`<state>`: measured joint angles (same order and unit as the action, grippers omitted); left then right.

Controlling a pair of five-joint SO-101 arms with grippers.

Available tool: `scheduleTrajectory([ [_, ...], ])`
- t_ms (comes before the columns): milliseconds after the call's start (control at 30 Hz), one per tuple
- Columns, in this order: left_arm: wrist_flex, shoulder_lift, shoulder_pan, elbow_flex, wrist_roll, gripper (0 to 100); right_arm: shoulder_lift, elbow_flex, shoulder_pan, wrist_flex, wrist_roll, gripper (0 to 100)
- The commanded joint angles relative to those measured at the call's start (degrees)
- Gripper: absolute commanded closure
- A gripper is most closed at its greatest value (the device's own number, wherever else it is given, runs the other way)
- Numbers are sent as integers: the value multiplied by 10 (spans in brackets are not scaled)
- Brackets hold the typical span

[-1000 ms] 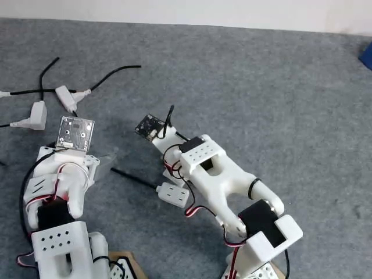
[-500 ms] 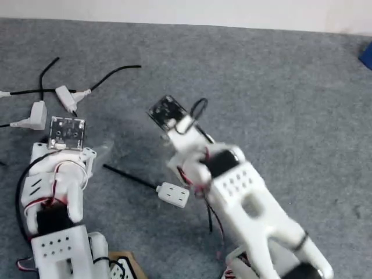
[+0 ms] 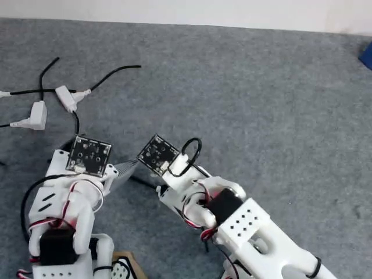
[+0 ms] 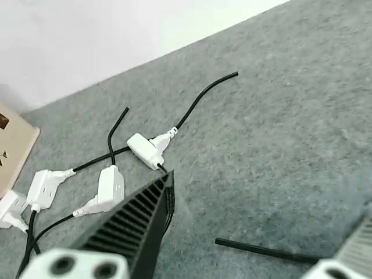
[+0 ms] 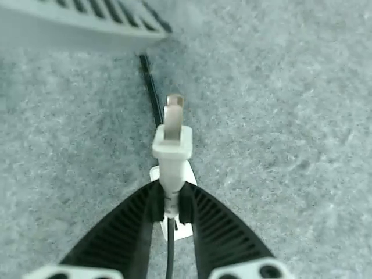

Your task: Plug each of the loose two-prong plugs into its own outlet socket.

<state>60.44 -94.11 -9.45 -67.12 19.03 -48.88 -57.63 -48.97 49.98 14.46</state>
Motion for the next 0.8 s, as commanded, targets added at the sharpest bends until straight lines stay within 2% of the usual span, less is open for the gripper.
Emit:
scheduleTrajectory([
  [0,4,-1,22,22,-4,542,-31,5,-6,-11,-20,991],
  [233,33,-1,95,18,-7,543,-33,10,-7,-11,-23,991],
  [467,29,0,98,-27,-4,543,-36,10,-37,-6,-35,991],
  [767,-1,-6,94,-103,-3,543,-37,88,-36,72,-34,991],
])
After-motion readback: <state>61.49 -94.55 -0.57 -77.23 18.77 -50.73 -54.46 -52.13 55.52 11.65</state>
